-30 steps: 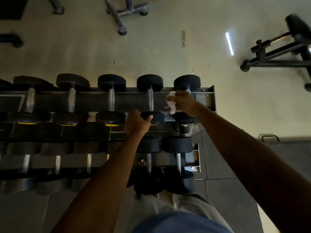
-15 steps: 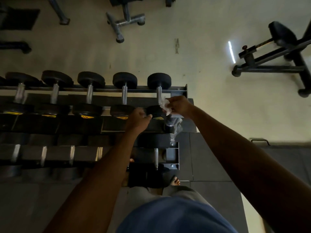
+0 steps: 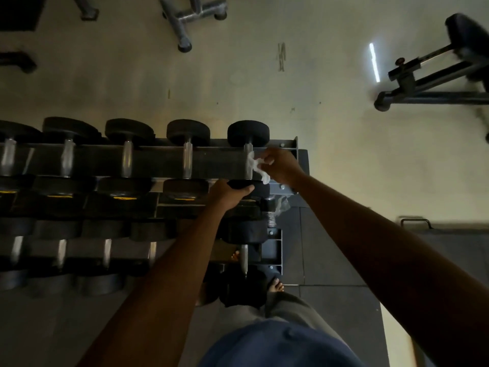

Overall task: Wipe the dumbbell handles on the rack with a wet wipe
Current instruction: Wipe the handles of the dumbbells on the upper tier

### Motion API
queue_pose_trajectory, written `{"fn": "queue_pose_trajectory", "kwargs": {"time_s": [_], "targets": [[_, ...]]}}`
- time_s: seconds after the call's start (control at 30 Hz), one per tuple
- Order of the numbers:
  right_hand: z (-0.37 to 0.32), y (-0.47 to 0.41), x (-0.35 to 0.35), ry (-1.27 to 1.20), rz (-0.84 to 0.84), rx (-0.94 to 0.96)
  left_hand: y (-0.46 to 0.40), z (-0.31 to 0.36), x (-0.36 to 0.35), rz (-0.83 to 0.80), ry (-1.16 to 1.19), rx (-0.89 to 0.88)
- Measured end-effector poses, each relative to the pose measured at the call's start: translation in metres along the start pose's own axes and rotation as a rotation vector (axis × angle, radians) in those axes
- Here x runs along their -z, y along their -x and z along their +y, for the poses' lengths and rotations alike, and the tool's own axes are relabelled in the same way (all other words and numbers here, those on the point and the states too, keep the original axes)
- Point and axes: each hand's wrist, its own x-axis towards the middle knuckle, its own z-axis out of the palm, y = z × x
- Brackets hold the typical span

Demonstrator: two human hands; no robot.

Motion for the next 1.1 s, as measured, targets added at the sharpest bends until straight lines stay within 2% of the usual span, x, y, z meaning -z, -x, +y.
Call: {"fn": "queue_pose_trajectory", "kwargs": {"time_s": [0.13,0.27,0.47,0.63,0.77,0.83,0.97,1.1], "targets": [[-0.002,-0.026,-0.019,0.122,-0.075,0.051,-0.022,0.000,-0.001,0.036,-0.019,0.062],[-0.001,-0.035,-0.033,0.354,-0.176,0.156,-0.032,0.000,0.002,0.012,-0.003,0.073],[-0.009,-0.046,-0.033,0.518,-0.189,0.295,-0.031,-0.004,0.005,-0.013,0.040,0.051],[-0.040,-0.070,-0.051,0.938,-0.237,0.347,-0.033,-0.006,0.006,-0.033,0.072,0.089],[-0.057,-0.076,-0.061,1.113,-0.309,0.380,-0.028,-0.005,0.006,-0.041,0.079,0.096],[-0.053,-0.075,-0.058,1.039,-0.301,0.366,-0.027,-0.005,0.006,-0.035,0.073,0.094],[-0.022,-0.058,-0.039,0.640,-0.177,0.259,-0.025,-0.003,0.007,-0.036,0.021,0.039],[0.010,-0.037,-0.034,0.243,-0.224,0.050,-0.024,0.000,0.008,-0.021,-0.023,0.057]]}}
